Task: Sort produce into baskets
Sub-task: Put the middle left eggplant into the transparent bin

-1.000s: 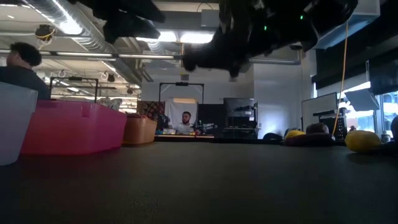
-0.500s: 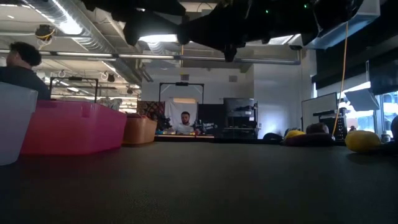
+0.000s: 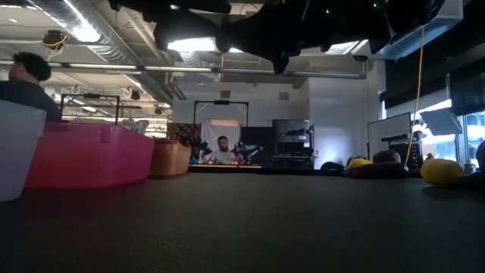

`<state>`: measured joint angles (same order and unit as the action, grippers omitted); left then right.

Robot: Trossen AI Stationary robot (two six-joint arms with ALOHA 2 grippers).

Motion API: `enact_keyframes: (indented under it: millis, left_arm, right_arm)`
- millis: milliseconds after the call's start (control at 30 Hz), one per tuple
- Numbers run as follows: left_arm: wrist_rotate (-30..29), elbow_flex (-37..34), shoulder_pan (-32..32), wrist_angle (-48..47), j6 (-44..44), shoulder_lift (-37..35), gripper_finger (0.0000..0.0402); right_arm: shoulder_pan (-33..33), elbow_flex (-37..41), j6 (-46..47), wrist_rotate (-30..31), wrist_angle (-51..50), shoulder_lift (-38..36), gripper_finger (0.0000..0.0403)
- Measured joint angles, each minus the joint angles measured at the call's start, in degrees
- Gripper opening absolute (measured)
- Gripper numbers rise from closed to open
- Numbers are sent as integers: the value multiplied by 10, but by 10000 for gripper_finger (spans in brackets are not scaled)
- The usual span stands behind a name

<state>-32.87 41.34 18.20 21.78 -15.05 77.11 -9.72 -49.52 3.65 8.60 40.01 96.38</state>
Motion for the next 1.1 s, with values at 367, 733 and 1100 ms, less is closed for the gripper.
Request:
enact_keyframes:
  millis: [367,733,1100]
  left_arm:
    - [37,1,-11,20,10,13,133]
    - [37,1,-11,25,37,13,16]
    - [37,15,29,-63,45,-35,31]
  right_arm:
    - [0,0,-10,-6,22,1,7]
    - [0,0,-10,-7,25,1,59]
    - [0,-1,-28,-7,-158,-75,179]
